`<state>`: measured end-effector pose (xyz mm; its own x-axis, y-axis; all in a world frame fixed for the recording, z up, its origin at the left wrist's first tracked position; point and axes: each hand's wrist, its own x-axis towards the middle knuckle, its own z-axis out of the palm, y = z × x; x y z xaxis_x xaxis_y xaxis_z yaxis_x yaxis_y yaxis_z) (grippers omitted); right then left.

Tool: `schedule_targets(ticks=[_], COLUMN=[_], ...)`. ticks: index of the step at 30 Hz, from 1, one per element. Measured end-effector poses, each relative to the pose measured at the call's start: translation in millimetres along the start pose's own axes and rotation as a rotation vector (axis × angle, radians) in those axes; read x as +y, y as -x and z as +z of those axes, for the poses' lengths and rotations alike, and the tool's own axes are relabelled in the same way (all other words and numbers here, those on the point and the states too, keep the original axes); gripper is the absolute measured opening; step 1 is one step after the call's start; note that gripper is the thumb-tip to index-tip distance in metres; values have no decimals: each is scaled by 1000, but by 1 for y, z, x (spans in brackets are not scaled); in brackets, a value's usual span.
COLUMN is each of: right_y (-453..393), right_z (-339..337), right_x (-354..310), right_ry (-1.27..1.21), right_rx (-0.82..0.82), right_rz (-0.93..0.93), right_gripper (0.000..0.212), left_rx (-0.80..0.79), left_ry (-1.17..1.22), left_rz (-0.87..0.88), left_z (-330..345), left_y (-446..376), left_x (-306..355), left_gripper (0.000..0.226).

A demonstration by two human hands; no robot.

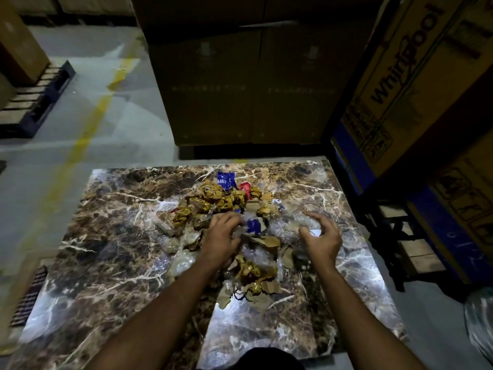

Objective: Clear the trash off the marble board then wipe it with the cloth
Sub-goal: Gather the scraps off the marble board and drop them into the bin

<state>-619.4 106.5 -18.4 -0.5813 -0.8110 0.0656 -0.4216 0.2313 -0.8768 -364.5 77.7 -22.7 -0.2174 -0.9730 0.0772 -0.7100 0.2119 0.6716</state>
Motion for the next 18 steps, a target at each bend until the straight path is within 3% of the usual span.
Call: schedule_targets(ticks=[8, 18], right_y=[38, 74], right_z=[22, 56], right_x=[-38, -82], right_ry=[106, -56], right_rx=[77, -218], right_rz=[-171, -218], right_gripper=[36, 58], left_rx=[248, 307], left_ry=[251, 581], left_rz=[-118, -163], left_z=[-25, -45], left_y=[4, 24], left_x=[12, 33], left_gripper=[38, 38])
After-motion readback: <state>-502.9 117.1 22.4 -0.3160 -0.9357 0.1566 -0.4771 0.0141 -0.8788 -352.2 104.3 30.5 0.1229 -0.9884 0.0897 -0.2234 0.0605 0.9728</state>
